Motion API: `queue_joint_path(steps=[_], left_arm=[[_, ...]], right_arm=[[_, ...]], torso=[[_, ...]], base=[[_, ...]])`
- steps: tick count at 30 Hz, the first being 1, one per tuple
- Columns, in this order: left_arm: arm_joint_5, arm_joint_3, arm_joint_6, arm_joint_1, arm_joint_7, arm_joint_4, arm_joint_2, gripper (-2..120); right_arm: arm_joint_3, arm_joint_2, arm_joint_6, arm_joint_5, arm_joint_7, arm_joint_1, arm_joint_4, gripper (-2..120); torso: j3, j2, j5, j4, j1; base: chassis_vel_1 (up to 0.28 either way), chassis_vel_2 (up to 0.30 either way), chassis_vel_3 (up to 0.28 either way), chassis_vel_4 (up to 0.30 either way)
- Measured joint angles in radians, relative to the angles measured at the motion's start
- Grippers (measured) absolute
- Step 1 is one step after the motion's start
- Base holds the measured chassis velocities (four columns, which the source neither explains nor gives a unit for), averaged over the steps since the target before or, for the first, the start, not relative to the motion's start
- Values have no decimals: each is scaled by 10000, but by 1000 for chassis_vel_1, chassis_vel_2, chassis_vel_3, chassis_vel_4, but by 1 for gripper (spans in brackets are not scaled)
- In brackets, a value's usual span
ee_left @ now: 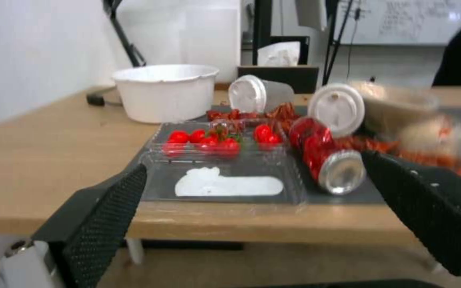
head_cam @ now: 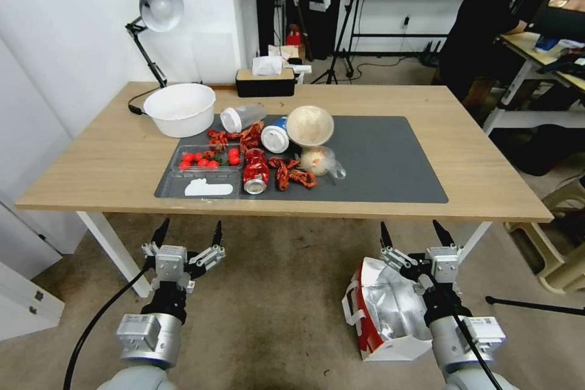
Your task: Pick up the food delivery bag from the floor and place it on the table.
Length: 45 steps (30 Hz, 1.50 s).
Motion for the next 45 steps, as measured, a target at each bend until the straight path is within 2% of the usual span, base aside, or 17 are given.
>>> queue_joint_path(steps=[1, 3, 4, 10, 13, 20, 37, 45], left_arm=[[0, 0, 0, 0, 0, 0, 0, 100], [-701, -94, 537, -178, -35, -314, -250, 100], [-824, -146, 584, -189, -18, -334, -314, 100], [-850, -193, 511, -179, 30, -306, -347, 100], [-658, -257, 159, -93, 110, -109, -330, 100], [-898, -370, -236, -9, 307, -20, -275, 100], [-1006, -362, -447, 105, 417, 97, -239, 100], [-952, -339, -474, 100, 406, 121, -245, 100]], right_arm=[[0, 0, 0, 0, 0, 0, 0, 100], [407, -189, -769, 563, 54, 242, 325, 100], [639, -291, -1193, 873, 84, 372, 497, 100], [1094, -510, -2002, 1493, 134, 627, 846, 100], [1472, -741, -2322, 2054, -21, 621, 1072, 100], [1490, -772, -2330, 2066, -60, 549, 1123, 100], [1474, -817, -2137, 1948, -84, 425, 1117, 100], [1324, -867, -1195, 1856, -332, 287, 816, 100]], torso=[[0, 0, 0, 0, 0], [0, 0, 2, -1, 0], [0, 0, 1, 0, 0], [0, 0, -1, 2, 0], [0, 0, 0, 0, 0], [0, 0, -1, 1, 0], [-6, -9, -1, 0, -4], [-214, -388, -2, 0, -172]], base=[[0, 0, 0, 0], [0, 0, 0, 0], [0, 0, 0, 0], [0, 0, 0, 0], [0, 0, 0, 0], [0, 0, 0, 0], [0, 0, 0, 0], [0, 0, 0, 0]])
